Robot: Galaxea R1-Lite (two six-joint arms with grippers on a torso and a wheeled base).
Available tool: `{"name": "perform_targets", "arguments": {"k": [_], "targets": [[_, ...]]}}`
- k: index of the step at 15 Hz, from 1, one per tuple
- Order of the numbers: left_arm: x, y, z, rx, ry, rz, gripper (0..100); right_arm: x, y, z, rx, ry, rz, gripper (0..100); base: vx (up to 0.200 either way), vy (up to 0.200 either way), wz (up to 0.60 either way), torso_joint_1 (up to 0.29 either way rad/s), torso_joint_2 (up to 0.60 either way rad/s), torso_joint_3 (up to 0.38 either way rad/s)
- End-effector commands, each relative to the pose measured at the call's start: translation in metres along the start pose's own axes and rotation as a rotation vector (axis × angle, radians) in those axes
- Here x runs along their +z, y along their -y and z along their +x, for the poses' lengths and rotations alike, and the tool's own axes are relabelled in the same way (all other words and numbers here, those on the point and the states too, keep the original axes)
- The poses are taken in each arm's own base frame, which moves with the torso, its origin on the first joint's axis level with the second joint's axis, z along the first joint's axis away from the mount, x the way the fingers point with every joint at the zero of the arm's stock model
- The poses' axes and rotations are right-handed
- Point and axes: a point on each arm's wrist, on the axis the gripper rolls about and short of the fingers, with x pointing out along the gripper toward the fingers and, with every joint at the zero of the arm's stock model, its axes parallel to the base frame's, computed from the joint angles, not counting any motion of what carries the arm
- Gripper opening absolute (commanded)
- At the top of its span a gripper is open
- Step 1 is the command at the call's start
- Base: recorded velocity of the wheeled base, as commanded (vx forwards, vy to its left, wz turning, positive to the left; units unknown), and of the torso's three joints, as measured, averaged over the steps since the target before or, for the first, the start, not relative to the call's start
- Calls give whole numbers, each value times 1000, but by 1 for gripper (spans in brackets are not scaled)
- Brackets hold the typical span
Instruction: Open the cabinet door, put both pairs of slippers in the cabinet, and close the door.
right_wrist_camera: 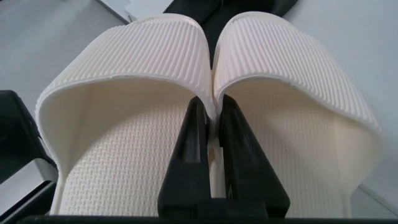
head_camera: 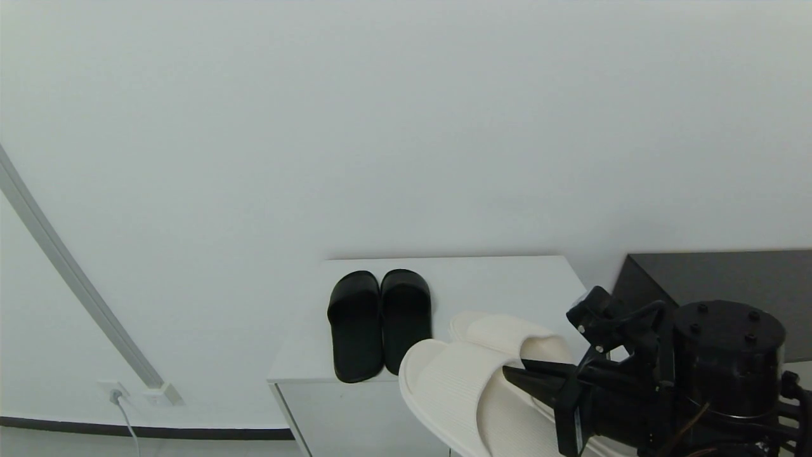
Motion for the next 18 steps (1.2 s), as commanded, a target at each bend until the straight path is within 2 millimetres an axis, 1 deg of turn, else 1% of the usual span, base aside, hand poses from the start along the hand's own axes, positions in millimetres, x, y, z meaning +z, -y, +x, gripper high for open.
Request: {"name": "perform_targets", "arguments": {"k": [1,7,18], "targets": [[0,0,0,-1,-2,-1,0,-1,0,-2,1,-2,0,0,-200,0,0,-2,2,2],[0,0,0,-1,-2,-1,0,-3,0,0,0,-13,0,0,-200,0,0,-2,0,3],[0,0,0,-1,0,-1,0,-9,1,0,-1,-33,0,0,0,0,0,0,0,0]]}}
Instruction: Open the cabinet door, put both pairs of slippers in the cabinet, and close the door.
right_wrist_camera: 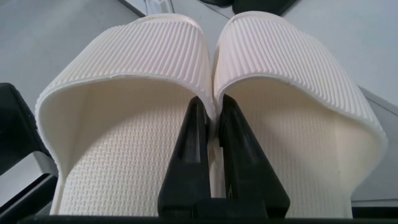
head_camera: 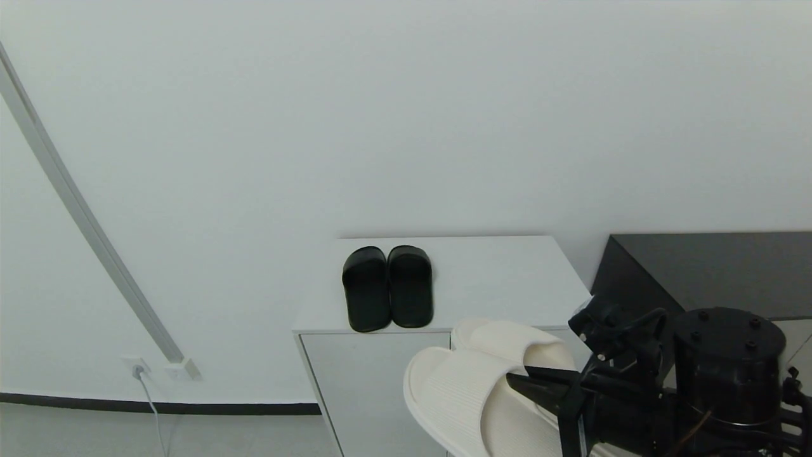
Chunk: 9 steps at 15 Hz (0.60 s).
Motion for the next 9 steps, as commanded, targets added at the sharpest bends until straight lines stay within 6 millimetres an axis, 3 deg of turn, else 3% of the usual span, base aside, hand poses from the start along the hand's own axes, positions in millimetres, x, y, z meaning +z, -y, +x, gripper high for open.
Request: {"name": "perform_targets", "arguments": {"k": [1,7,9], "targets": [[0,0,0,-1,-1,-2,0,-3,0,2,1,-12,0,0,0,0,0,0,0,0],[0,0,0,1,-1,-2,0,-5,-1,2,4,-22,-1,0,0,0,0,0,0,0],[0,0,0,-1,-1,6,0,-6,-1,2,7,-27,-13,0,0,0,0,-124,251,134]]}}
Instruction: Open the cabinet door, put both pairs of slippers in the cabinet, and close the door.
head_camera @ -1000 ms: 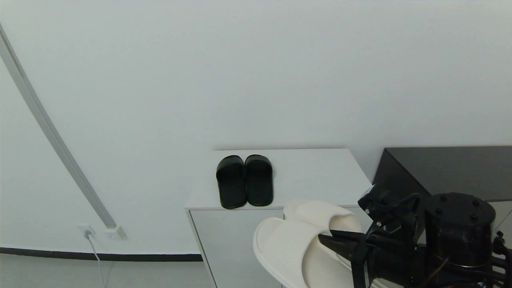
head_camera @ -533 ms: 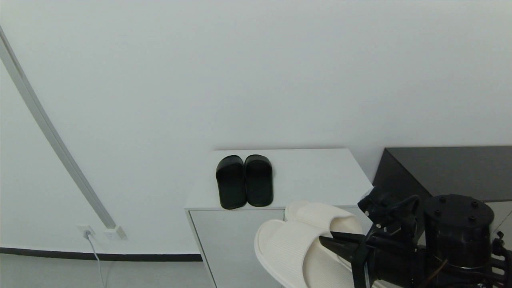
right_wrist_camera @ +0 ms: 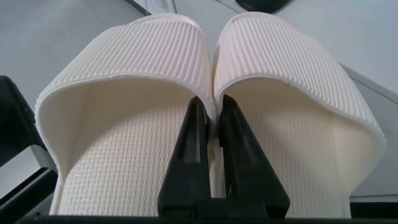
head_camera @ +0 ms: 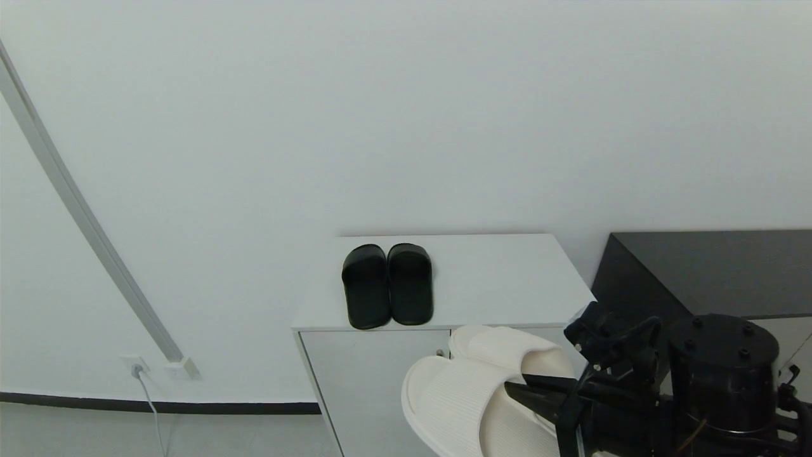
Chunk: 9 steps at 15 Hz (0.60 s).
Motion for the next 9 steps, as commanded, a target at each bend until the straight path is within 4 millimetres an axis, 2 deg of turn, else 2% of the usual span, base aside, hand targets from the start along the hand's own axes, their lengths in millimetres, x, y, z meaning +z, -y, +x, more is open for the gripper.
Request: {"name": "perform_targets", "arguments": {"k": [1,6,7,9], "targets": [[0,0,0,1,-2,1,0,-2,0,1,1,-10,-1,0,0,0,0,-139,325,178],[0,0,0,-1,-2,1,0,-3,0,2,2,-16,-3,0,0,0,0,-155,343,186],[0,0,0,-2,-2,1,100,-4,0,2,2,-19,-3,0,0,0,0,-168,359,198],[0,0,0,-2,-2,1,100,-5,0,2,1,-22,-3,0,0,0,0,-166,356,200]]}}
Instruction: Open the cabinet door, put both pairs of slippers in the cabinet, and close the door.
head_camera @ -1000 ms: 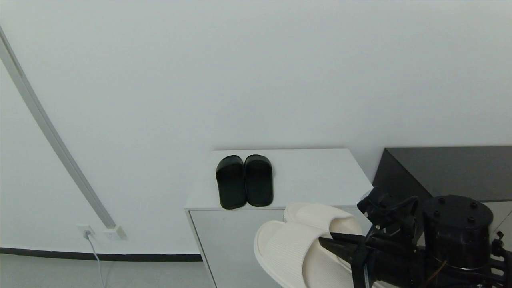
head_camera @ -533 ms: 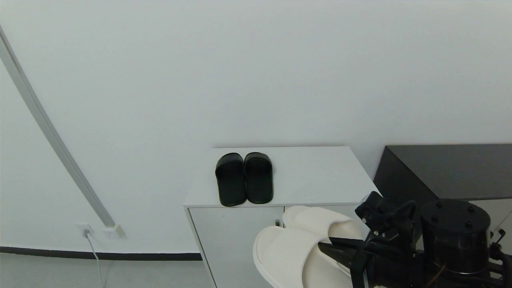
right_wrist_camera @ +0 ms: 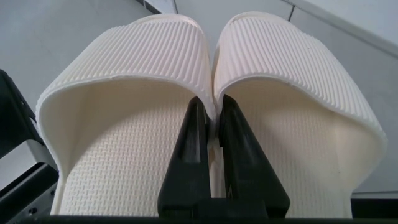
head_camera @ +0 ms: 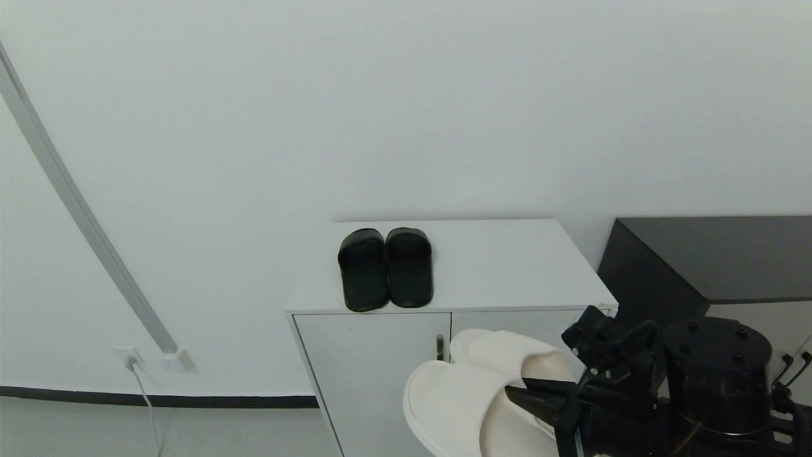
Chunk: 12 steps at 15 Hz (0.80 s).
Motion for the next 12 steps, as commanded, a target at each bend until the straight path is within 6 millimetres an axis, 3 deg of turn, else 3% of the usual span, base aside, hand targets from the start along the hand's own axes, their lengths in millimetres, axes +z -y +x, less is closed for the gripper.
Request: {"name": "perform_targets", "arguments": {"k": [1,12], "targets": [[0,0,0,0,-1,-1,100,-2,0,1,0,-7,0,0,0,0,0,-159,354,193],[0,0,0,1,-1,-2,100,-5,0,1,3,-19,-20,0,0,0,0,-200,471,270]]}}
